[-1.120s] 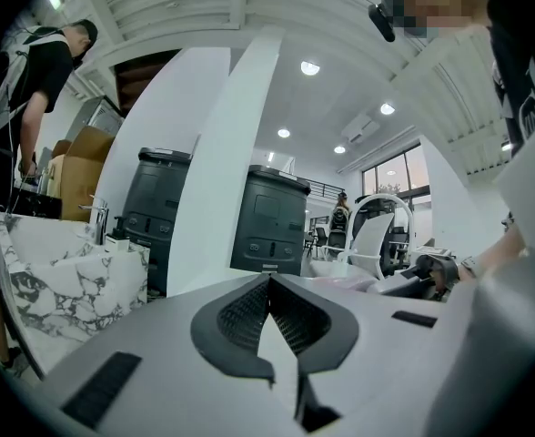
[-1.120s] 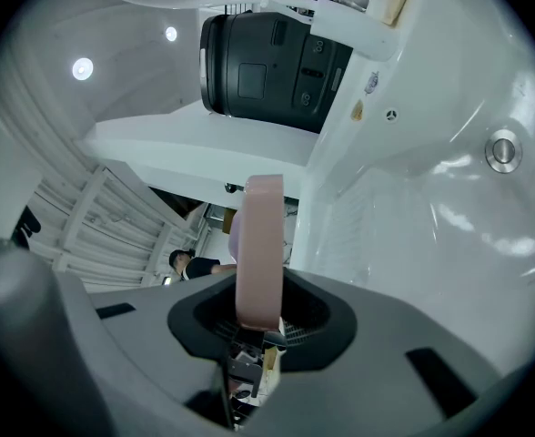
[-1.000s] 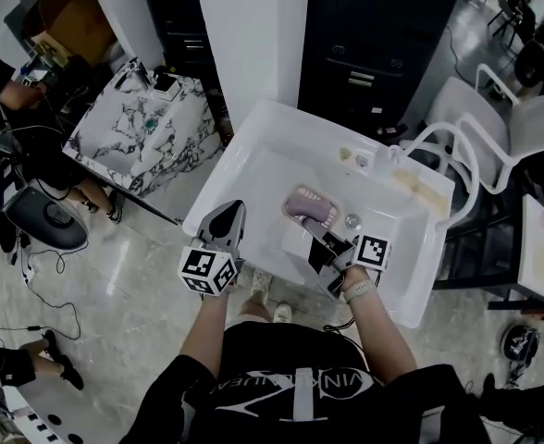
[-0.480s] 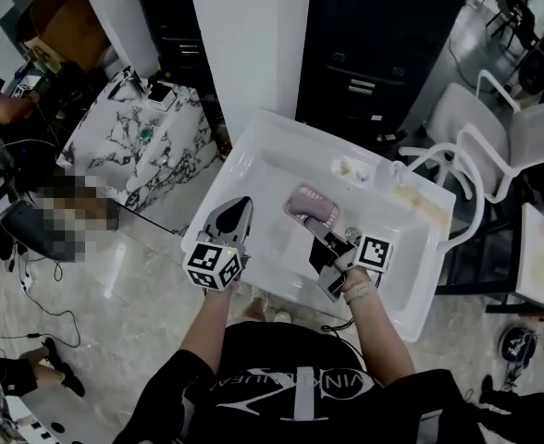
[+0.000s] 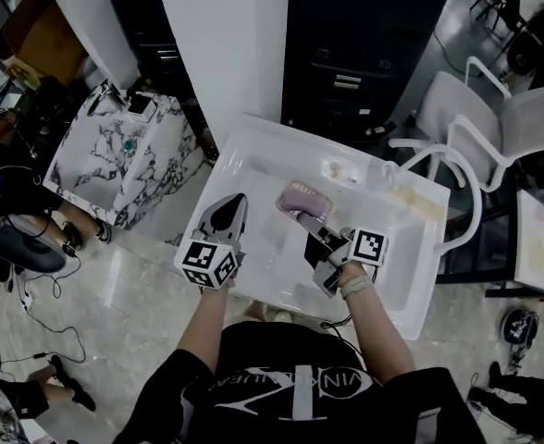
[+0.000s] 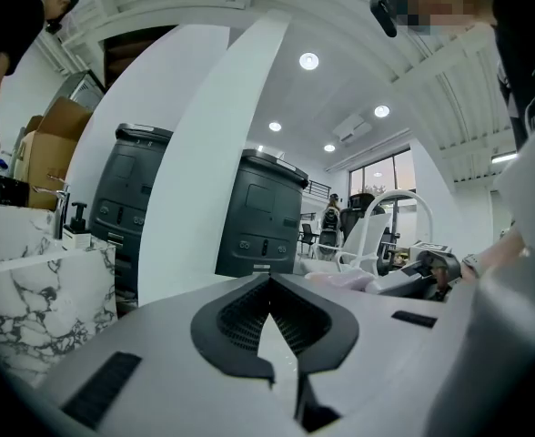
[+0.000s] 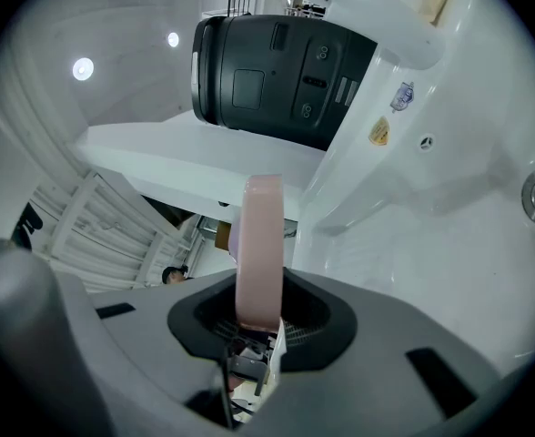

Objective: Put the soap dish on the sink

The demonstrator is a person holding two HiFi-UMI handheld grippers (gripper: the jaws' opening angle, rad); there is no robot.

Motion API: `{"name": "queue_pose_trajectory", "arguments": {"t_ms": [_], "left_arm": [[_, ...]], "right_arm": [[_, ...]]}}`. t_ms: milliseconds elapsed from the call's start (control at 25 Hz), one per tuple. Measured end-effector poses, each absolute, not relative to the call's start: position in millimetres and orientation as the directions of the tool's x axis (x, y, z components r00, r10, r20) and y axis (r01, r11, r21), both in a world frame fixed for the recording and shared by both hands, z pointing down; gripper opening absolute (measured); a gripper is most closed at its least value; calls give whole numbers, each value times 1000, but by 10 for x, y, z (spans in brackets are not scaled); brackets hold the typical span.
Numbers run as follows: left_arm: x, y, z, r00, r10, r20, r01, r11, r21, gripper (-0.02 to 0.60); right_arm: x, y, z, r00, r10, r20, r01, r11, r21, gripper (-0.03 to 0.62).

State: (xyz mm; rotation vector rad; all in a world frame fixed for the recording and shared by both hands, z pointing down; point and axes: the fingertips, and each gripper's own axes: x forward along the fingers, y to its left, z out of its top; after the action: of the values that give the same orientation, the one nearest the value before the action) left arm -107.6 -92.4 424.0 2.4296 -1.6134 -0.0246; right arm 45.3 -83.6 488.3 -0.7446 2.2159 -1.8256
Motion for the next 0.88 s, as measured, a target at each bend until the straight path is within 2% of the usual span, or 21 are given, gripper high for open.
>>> {"name": "queue_pose_trajectory", "arguments": {"t_ms": [880], "left_arm": [[-1218, -1516, 4405, 469, -872, 140, -876, -439, 200, 15]], "right_arm": [[181, -1307, 5034, -835, -523, 169, -255, 96, -962, 92]]}}
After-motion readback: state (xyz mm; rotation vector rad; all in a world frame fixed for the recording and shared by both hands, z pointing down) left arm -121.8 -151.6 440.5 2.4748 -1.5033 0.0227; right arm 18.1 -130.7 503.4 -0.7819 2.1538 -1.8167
